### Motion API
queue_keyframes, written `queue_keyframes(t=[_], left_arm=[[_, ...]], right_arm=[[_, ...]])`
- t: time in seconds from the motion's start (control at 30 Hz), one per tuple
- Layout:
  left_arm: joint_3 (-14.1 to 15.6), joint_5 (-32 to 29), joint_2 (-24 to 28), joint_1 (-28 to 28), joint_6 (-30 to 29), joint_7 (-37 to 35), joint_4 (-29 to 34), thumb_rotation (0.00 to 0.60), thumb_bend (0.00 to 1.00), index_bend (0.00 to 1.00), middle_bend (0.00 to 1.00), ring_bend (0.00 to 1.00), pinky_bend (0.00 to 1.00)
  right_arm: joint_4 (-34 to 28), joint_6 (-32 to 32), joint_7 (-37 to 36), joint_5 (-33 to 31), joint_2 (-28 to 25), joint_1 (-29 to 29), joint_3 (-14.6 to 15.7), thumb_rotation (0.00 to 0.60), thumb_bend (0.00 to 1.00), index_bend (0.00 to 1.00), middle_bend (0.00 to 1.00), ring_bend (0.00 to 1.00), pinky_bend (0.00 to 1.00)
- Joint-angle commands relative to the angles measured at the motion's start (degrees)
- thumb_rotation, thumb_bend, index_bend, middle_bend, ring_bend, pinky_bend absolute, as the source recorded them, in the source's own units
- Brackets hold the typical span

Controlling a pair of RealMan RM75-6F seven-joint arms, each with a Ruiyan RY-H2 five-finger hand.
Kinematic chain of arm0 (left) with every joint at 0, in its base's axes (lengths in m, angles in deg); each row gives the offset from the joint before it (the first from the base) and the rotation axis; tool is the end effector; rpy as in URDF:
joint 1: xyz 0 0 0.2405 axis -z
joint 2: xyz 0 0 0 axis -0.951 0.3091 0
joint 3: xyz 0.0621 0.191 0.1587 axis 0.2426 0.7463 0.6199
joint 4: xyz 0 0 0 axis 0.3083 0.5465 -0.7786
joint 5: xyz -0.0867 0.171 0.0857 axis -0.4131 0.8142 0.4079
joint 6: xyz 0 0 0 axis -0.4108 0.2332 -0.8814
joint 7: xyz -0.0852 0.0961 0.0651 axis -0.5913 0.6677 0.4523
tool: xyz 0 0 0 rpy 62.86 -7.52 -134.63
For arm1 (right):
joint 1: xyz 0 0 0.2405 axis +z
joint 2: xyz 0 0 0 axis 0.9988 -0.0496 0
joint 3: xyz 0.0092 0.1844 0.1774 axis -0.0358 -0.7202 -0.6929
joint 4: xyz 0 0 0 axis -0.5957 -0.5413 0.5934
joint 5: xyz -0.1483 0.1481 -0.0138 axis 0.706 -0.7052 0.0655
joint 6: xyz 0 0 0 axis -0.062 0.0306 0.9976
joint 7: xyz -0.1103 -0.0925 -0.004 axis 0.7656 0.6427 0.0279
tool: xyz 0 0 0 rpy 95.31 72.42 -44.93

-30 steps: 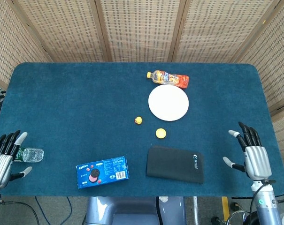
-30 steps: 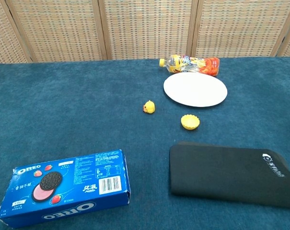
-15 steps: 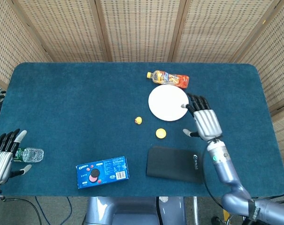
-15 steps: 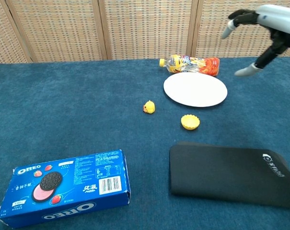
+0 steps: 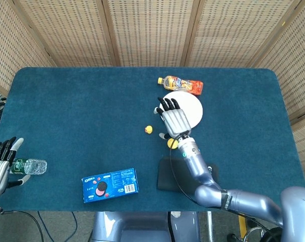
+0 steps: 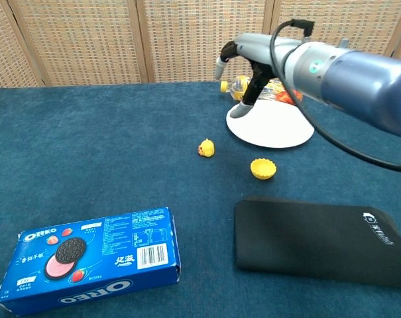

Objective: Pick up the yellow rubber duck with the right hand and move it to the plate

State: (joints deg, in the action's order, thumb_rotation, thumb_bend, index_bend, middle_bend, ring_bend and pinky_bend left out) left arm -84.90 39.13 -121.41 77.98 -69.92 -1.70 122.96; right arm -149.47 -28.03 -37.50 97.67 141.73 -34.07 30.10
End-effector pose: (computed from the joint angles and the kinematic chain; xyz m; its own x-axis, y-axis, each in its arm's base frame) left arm -0.3358 0.1865 0.1388 0.4311 0.0315 0.9017 0.9023 -0.0122 -0.4310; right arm -0.0465 -0.3912 -0.0114 0.3833 -0.1519 0.9111 -0.8929 -0.3135 0.3233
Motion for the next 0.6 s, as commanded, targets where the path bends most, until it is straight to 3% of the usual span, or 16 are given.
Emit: queue_keyframes(t=[0.03,0.6], left_arm=[[0.0,-0.09,0.04,0.01,0.09,-0.05,0.04,0.6,0.12,0.0,0.0,0.0,0.0],[-0.18,-1.79,-0.55,0.62,2.15,0.6,-0.83,0.6,0.12,0.0,0.0,0.0,0.0]], right_arm=[[3.01,-0.67,2.03,-1.69,2.59,2.72,0.82,0.6,0.13,0.29,0.04,0.0,0.0],[19.71,-6.43,0.46,-7.44,11.08,10.74,1.82,0.6,0.17,0.37,0.05,0.0,0.0]])
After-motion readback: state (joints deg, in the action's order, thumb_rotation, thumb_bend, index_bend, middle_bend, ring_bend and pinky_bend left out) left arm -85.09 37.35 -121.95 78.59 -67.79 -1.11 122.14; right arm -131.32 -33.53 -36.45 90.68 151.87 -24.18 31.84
